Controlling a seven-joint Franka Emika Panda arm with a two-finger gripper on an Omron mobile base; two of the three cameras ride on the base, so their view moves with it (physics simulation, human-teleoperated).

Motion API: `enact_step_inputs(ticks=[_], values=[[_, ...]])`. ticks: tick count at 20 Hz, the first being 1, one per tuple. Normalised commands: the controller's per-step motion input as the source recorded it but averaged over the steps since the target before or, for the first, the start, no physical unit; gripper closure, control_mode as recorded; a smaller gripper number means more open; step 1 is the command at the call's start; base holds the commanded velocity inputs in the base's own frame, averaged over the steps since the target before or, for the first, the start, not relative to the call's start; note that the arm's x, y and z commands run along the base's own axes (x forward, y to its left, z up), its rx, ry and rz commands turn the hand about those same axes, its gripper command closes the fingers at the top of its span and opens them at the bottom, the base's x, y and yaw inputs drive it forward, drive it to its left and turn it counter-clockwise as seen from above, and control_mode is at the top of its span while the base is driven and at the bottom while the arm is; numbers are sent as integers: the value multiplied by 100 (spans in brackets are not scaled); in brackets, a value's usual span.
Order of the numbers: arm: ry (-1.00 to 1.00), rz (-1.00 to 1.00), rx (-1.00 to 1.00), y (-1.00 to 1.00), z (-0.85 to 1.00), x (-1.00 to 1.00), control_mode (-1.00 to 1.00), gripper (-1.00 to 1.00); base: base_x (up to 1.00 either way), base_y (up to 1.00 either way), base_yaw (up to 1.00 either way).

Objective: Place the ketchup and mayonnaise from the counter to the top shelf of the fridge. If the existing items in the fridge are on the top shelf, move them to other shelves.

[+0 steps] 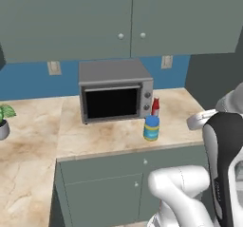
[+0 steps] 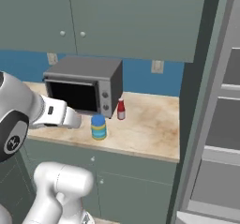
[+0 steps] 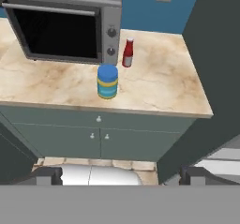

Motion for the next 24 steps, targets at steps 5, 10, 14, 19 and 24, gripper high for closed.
enact_step_inputs(ticks=[5, 10, 14, 19, 24], values=[[0, 0, 0, 0, 0, 0, 100, -100, 38, 22, -1], [0, -1, 0, 9, -6, 5, -100, -100, 23, 14, -3], [0, -6, 1, 46, -34, 34, -100, -100, 0, 0, 0], [0, -12, 6, 36, -60, 60, -100, -100, 0, 0, 0], [0, -26, 10, 46, -58, 55, -100, -100, 0, 0, 0]])
